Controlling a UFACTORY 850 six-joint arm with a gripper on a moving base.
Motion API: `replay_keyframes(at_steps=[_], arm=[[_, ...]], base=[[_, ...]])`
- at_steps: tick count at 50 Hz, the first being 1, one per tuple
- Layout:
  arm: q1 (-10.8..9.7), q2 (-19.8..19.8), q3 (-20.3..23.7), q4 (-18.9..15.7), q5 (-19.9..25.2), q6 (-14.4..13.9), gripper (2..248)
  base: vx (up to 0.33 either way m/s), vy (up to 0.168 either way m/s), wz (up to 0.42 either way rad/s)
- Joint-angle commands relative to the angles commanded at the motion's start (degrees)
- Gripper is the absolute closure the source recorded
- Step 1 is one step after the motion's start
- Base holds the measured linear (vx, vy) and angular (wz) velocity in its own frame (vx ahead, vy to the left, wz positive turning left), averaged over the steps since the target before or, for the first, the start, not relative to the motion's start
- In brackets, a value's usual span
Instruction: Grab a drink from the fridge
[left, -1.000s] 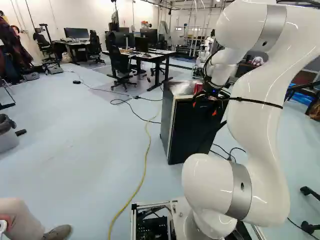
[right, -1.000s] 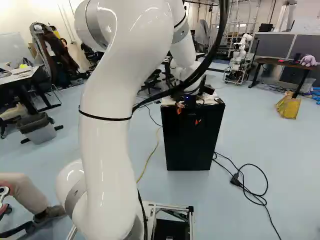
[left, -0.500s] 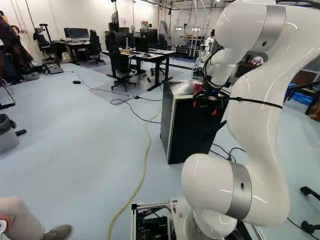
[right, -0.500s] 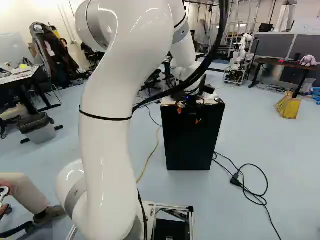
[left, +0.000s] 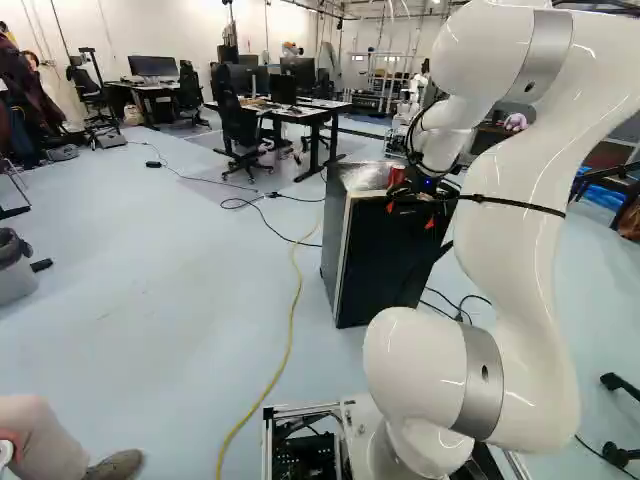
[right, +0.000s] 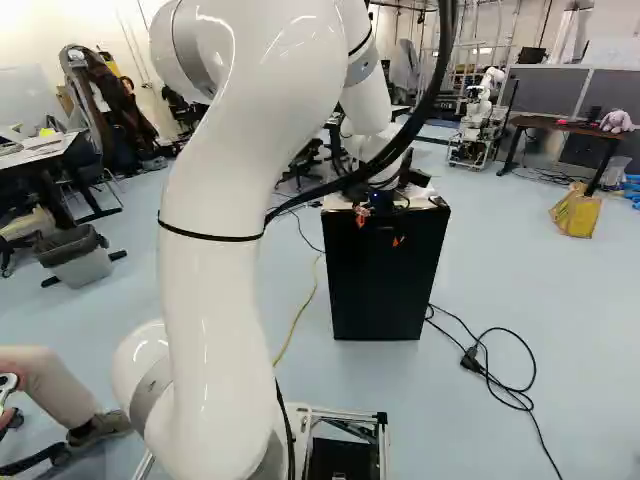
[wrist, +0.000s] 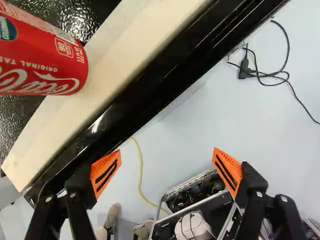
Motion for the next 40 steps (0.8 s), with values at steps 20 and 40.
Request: replay_keyframes(at_steps=[20,40], arm=[[-1.4,3.8,5.3,-0.8,3.5,0.0,3],[-2.9,8.1,10.9,-4.7,14.1,0.0,3]], base=[[0.0,0.0,0.0],[0.0,0.0,0.0]])
